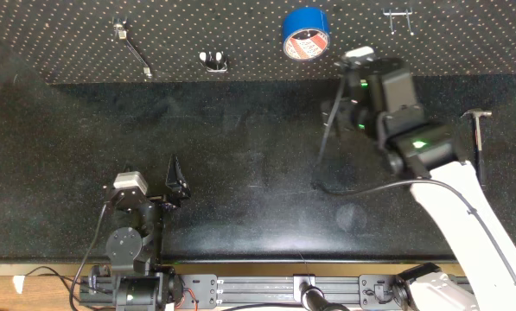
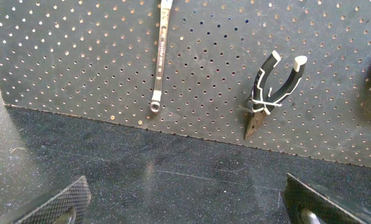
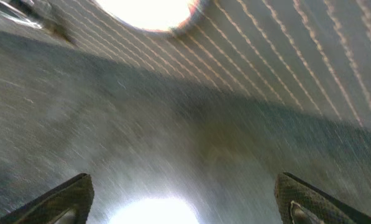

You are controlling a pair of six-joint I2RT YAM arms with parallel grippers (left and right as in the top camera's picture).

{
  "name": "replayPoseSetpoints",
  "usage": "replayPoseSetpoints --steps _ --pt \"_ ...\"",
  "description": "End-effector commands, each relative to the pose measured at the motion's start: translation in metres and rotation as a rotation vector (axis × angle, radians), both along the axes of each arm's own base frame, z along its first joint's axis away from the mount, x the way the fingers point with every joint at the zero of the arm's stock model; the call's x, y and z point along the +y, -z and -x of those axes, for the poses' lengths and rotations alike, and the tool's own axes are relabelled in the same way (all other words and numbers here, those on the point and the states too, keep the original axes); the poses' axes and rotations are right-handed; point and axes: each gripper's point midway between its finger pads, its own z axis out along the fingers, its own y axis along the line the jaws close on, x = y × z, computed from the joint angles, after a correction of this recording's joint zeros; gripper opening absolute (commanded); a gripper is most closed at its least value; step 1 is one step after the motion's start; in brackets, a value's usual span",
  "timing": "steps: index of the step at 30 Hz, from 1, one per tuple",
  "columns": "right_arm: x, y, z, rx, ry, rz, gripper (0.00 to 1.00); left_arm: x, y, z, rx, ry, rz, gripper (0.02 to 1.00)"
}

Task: Place Tools Onto Pegboard

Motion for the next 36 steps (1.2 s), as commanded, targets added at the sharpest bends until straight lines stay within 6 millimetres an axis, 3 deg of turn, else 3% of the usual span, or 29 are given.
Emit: replayPoseSetpoints --steps 1,6,8,14,17,26,36 --pt "-0.06 0.024 0.027 0.157 0.087 0.077 0.958 -0.002 0.001 0.0 0.0 0.01 -0.001 0.996" --pt "-0.136 0.06 0.057 0.365 0.2 0.158 0.961 -0.002 0.001 0.0 0.0 0.01 -0.001 0.996" --pt "-0.157 0.073 0.063 0.424 0.213 0.173 0.965 -0.002 0.001 0.0 0.0 0.01 -0.001 0.996" --pt "-0.222 0.083 0.084 0.485 0.293 0.188 0.965 -0.002 0.001 0.0 0.0 0.01 -0.001 0.996" --pt "-0.245 0.09 0.094 0.511 0.306 0.193 0.963 -0.002 0.001 0.0 0.0 0.01 -0.001 0.996" --pt "-0.267 0.12 0.108 0.614 0.267 0.172 0.965 -0.002 0.001 0.0 0.001 0.01 -0.002 0.996" --pt "-0.298 0.153 0.103 0.628 0.248 0.177 0.965 -0.002 0.001 0.0 0.0 0.01 -0.001 0.996"
